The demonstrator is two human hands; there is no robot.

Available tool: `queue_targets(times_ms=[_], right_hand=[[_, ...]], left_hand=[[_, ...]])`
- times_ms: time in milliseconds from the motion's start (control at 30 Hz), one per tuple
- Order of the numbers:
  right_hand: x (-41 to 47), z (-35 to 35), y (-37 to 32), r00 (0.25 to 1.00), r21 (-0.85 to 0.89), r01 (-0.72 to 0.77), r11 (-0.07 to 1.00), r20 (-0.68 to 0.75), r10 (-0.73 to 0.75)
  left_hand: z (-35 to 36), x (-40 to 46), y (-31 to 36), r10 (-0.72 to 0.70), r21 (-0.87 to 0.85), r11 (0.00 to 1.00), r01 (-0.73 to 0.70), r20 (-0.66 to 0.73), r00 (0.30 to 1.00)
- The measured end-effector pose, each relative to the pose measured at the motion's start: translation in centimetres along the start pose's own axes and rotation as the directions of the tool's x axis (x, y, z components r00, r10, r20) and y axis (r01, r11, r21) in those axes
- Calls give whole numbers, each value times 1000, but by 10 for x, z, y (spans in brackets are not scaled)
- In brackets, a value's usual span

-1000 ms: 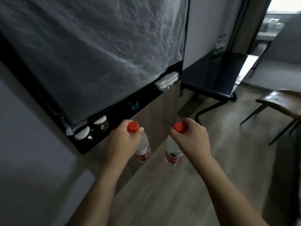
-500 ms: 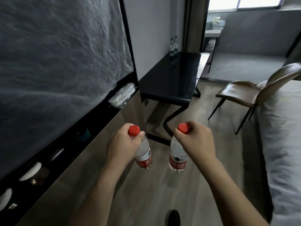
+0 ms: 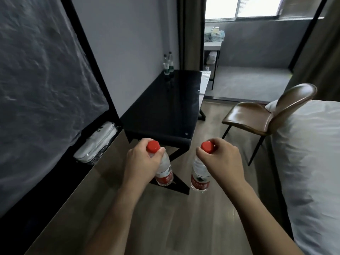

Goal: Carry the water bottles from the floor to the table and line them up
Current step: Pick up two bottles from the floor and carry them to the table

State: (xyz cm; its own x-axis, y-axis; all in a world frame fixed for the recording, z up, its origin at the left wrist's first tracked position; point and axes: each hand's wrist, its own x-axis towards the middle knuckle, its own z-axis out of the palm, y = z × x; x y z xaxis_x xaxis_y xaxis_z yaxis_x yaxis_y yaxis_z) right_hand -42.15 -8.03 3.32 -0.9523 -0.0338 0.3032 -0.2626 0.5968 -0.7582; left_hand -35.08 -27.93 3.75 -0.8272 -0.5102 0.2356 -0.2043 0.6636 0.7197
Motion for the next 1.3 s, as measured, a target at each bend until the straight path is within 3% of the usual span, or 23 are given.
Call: queue_targets(times_ms=[167, 533, 700, 1033, 1300], right_hand=[[87, 13, 33, 999, -2, -13, 1000, 41, 13], [276, 20, 65, 993, 45, 69, 997, 90, -73], [340, 42, 93, 998, 59, 29, 998, 61, -33], [492, 121, 127, 990, -48, -2, 999, 139, 9], [610, 149, 126, 997, -77, -3, 997, 75, 8]], left_hand=[[53, 70, 22, -13, 32, 999, 13, 16, 1000], [135, 217, 75, 40, 38, 999, -36, -113, 993], [171, 279, 79, 51, 10, 999, -51, -75, 996], [256, 437, 62, 49, -42, 998, -49, 21, 999], [300, 560, 79, 95, -86, 992, -90, 54, 994]])
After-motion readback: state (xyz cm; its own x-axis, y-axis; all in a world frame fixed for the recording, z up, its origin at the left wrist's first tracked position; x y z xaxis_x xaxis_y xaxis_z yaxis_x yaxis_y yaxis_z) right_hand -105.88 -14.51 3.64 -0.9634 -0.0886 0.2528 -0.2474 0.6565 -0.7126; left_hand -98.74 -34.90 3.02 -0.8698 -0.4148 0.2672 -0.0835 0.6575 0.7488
